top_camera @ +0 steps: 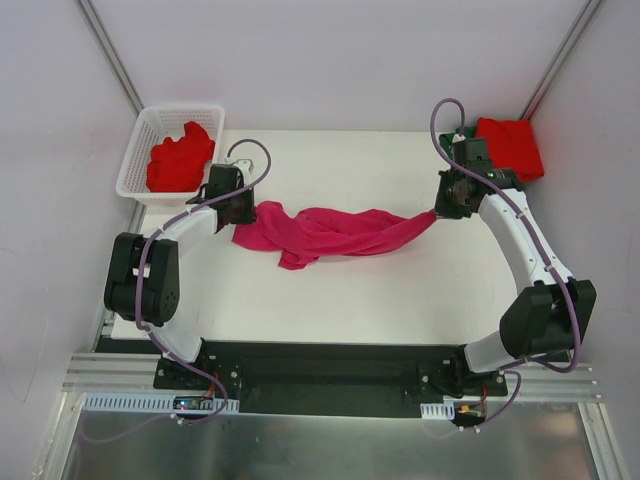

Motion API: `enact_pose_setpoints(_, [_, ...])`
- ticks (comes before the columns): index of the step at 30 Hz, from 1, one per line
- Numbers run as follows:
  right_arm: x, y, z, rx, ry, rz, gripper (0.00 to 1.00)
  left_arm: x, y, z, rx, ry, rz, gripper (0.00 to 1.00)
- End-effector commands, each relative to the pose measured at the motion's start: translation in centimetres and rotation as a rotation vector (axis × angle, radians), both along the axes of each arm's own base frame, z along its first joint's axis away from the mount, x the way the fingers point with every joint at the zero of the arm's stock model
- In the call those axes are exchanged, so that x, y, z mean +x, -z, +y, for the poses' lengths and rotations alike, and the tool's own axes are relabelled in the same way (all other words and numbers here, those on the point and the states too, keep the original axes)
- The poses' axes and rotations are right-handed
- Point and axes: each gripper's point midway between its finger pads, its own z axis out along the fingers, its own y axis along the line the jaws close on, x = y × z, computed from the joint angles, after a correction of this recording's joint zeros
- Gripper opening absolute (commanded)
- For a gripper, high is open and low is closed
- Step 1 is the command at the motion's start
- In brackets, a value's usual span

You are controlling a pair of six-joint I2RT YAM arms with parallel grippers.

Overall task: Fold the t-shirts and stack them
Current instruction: Flatten out the tshirt

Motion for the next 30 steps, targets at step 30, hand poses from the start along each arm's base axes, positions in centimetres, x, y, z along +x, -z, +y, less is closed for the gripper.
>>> enact_pose_setpoints(30, [-0.4, -17.5, 2.2, 0.111, -0.151, -0.54, 0.01, -0.2, -23.6, 1.1, -0.078, 0.045, -0.397, 0.0])
